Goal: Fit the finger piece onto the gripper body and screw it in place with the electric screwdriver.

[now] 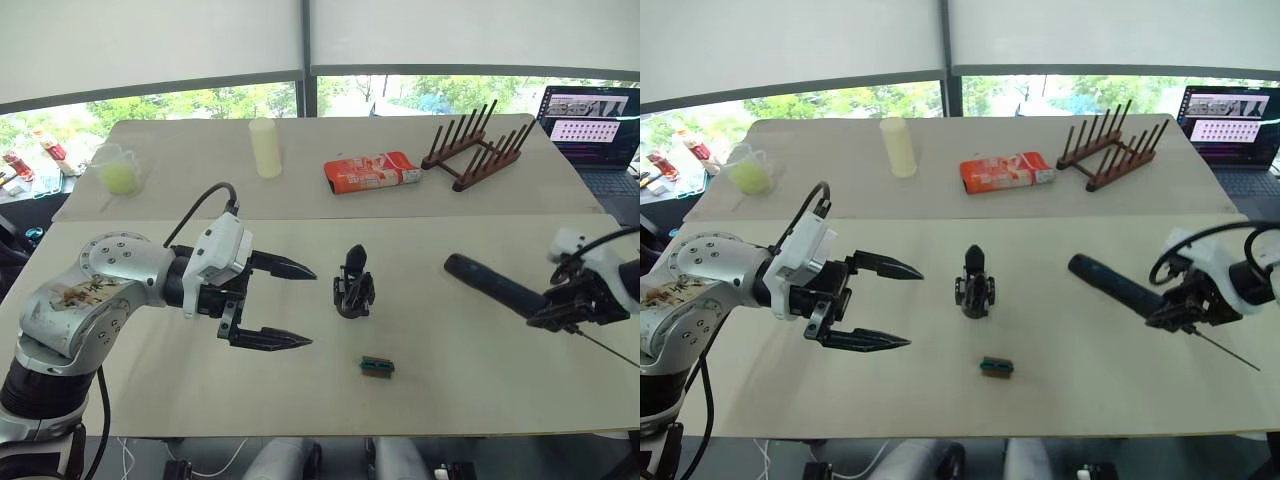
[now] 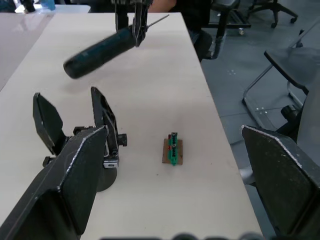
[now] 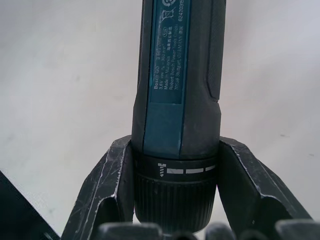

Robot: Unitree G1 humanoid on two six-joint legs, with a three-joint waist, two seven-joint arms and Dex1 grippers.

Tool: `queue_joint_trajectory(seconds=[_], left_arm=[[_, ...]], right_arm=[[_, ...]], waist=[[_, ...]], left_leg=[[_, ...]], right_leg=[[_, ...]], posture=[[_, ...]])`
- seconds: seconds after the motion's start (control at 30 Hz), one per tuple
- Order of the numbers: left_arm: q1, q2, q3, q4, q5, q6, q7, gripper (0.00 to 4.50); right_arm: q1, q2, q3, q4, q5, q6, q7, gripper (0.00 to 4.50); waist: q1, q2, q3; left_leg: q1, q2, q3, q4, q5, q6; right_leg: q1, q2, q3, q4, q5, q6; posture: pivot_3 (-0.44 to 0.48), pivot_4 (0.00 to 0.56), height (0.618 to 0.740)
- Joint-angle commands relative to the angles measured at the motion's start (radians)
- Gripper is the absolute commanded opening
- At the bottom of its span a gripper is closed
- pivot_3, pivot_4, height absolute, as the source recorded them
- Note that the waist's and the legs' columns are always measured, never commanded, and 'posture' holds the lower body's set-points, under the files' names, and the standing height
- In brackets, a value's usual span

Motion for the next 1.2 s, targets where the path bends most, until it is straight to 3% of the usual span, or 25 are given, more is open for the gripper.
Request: queue_joint_trajectory(seconds=[0.03, 0.07, 0.13, 0.27, 0.67, 0.93, 1.1, 1.2], left_arm=[[-0.022, 0.022, 0.000, -0.028, -0.023, -0.003, -0.021, 4.50], [-0.022, 0.026, -0.002, -0.032, -0.022, -0.007, -0.028, 4.50], [-0.020, 0.031, -0.007, -0.040, -0.021, -0.014, -0.038, 4.50], [-0.008, 0.030, -0.028, -0.044, 0.007, -0.046, -0.058, 4.50], [-0.002, 0.022, -0.062, -0.018, 0.051, -0.109, -0.072, 4.50], [-0.005, 0.038, -0.051, -0.016, 0.045, -0.106, -0.078, 4.50], [-0.018, 0.036, -0.069, 0.009, 0.052, -0.113, -0.093, 4.50], [0.005, 0.036, -0.089, 0.015, 0.064, -0.118, -0.107, 4.50]], right_arm=[[0.028, 0.012, -0.016, 0.016, -0.060, -0.140, -0.041, 1.92], [0.028, 0.015, -0.012, 0.025, -0.076, -0.155, -0.042, 1.92], [0.004, 0.003, 0.011, 0.036, -0.112, -0.159, -0.004, 2.97], [-0.097, -0.022, 0.094, 0.014, -0.193, -0.055, 0.115, 4.35], [-0.168, 0.119, 0.225, 0.045, -0.311, 0.094, 0.122, 4.35], [-0.084, 0.119, 0.172, 0.035, -0.315, 0.003, 0.086, 1.91], [-0.025, 0.096, 0.065, 0.031, -0.250, -0.128, 0.077, 1.91], [0.016, 0.100, -0.078, 0.013, -0.151, -0.184, 0.062, 1.91]], waist=[[0.001, 0.000, 0.000], [0.000, 0.001, 0.001], [0.000, 0.001, 0.001], [-0.002, 0.002, 0.001], [0.002, 0.000, 0.002], [0.011, -0.008, 0.000], [0.013, -0.009, 0.000], [0.011, -0.009, 0.000]], left_leg=[[0.000, -0.001, 0.000, 0.000, 0.000, 0.000], [0.000, -0.001, 0.001, 0.000, 0.000, 0.000], [0.000, -0.001, 0.001, 0.000, 0.000, 0.000], [0.000, 0.000, 0.001, 0.000, 0.000, 0.000], [0.000, 0.000, 0.000, 0.001, 0.000, 0.000], [0.000, 0.000, -0.002, 0.001, 0.000, -0.001], [0.000, 0.000, -0.002, 0.002, 0.000, -0.001], [0.000, 0.000, -0.002, 0.002, 0.000, -0.001]], right_leg=[[0.000, 0.000, 0.000, 0.000, 0.000, 0.000], [-0.001, 0.000, 0.000, 0.000, 0.000, 0.000], [-0.001, 0.000, 0.000, 0.001, 0.000, 0.000], [-0.001, 0.000, 0.000, 0.001, 0.000, 0.000], [0.000, 0.000, 0.000, 0.000, 0.000, 0.000], [0.001, 0.000, -0.002, 0.000, 0.000, 0.000], [0.002, 0.000, -0.002, 0.000, 0.000, 0.000], [0.001, 0.000, -0.002, 0.000, 0.000, 0.000]], posture=[[0.000, 0.150, 0.740], [0.000, 0.150, 0.740], [0.000, 0.150, 0.740], [0.000, 0.150, 0.740], [0.000, 0.150, 0.740], [0.000, 0.150, 0.740], [0.000, 0.150, 0.740], [0.000, 0.150, 0.740]])
